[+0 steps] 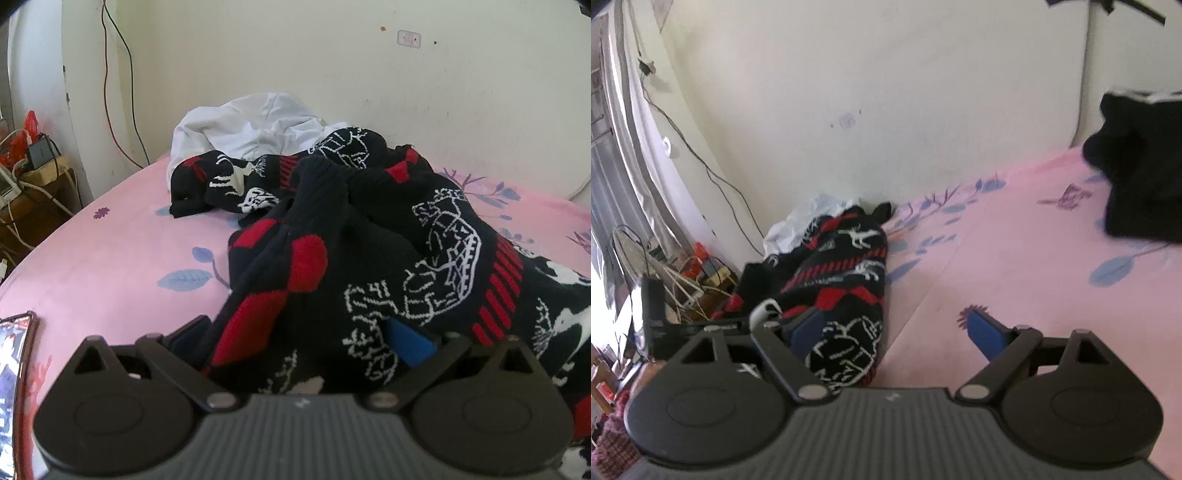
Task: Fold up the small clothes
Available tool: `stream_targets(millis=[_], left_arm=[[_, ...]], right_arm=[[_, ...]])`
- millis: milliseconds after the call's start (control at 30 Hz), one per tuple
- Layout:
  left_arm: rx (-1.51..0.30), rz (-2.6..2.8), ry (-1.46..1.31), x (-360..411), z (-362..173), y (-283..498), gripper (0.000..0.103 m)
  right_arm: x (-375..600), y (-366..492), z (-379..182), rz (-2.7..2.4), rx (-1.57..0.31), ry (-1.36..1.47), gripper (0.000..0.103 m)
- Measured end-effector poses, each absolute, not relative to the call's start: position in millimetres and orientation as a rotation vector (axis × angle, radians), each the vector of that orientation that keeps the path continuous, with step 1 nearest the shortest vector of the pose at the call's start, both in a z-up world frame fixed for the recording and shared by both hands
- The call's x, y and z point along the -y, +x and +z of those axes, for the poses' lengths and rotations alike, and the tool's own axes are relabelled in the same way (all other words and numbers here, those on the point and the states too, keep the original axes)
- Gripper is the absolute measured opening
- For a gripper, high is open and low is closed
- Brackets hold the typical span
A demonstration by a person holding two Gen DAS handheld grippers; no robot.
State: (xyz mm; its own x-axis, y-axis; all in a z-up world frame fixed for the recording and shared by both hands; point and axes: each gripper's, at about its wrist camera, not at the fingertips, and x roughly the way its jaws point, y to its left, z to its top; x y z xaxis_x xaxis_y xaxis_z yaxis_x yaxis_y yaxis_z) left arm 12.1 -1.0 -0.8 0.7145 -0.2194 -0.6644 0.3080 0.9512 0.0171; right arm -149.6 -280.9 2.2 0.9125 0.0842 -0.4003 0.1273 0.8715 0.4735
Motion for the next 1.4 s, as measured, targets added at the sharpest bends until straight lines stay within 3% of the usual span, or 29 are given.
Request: stream_targets(millis=[200, 1400], left_arm=[[-0.716, -0.298, 0.129, 0, -2, 12, 0.103], [-0.732, -0.304, 0.124, 0, -2, 12, 0.103]], right_arm=[[268, -145, 0, -0.023, -0.445, 0.417, 0.087], [277, -148, -1, -0.052, -0.438, 0.486, 0.087]])
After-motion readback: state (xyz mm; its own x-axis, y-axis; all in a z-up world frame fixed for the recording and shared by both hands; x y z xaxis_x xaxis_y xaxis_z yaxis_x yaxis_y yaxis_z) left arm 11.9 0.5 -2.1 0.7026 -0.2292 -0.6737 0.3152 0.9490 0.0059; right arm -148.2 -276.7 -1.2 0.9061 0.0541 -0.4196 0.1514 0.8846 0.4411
